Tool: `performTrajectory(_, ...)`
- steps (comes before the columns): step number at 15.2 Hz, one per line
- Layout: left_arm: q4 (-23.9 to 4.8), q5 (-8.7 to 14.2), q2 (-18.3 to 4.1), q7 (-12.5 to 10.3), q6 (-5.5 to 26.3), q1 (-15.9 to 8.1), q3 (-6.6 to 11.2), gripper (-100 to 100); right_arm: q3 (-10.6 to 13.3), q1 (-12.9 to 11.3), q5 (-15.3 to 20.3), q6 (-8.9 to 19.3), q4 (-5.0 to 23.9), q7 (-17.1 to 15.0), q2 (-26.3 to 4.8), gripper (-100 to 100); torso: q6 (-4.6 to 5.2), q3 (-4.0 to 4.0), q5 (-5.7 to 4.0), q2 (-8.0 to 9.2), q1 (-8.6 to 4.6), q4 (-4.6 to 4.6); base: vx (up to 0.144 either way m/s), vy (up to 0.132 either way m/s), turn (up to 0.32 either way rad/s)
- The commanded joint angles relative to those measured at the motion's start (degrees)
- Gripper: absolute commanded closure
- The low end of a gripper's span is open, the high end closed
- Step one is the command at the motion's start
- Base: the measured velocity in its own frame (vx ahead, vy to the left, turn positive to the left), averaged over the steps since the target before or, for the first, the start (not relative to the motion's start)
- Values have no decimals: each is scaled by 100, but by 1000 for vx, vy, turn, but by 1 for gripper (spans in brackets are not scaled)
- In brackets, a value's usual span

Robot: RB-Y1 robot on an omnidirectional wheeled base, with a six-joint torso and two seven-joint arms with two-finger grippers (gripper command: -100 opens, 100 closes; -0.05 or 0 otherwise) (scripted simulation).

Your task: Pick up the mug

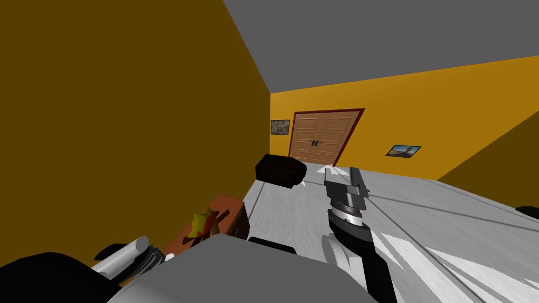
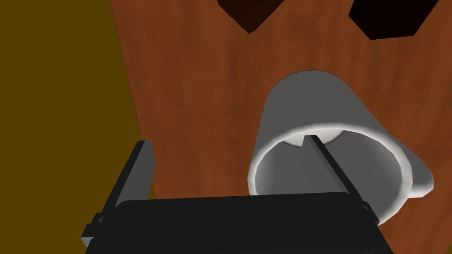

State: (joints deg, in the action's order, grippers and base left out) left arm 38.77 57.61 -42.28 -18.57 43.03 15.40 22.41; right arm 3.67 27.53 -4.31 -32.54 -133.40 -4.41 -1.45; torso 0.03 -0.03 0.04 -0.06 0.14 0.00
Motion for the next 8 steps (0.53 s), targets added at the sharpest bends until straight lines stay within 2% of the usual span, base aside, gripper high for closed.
performTrajectory(1,-264,90,-55,-33,167,-22,19,-100,0,0,0,0,0,0,0,0,0,0,0,0,0,0,-26,21,-272)
performTrajectory(2,-460,227,-133,-74,343,-36,53,-100,0,0,0,0,0,0,0,0,0,0,1,0,1,0,-30,30,-331)
performTrajectory(4,-540,227,-133,-74,384,-36,53,-100,0,0,0,0,0,0,0,0,-2,2,1,4,6,1,-34,31,-165)
performTrajectory(5,-797,353,-204,-112,571,-47,83,-100,-1,1,0,0,0,0,0,0,-6,3,1,5,5,1,-35,27,-170)
performTrajectory(6,-797,353,-204,-112,586,-47,83,-100,0,0,0,0,0,0,0,0,-2,3,1,6,5,1,-38,31,-188)
performTrajectory(7,-1013,468,-268,-146,761,-57,111,-100,0,0,0,0,0,0,0,0,-3,4,1,6,6,1,-42,27,-261)
performTrajectory(8,-1003,468,-268,-146,771,-57,111,-100,0,0,0,0,0,0,0,0,-1,5,0,8,5,2,-44,29,-232)
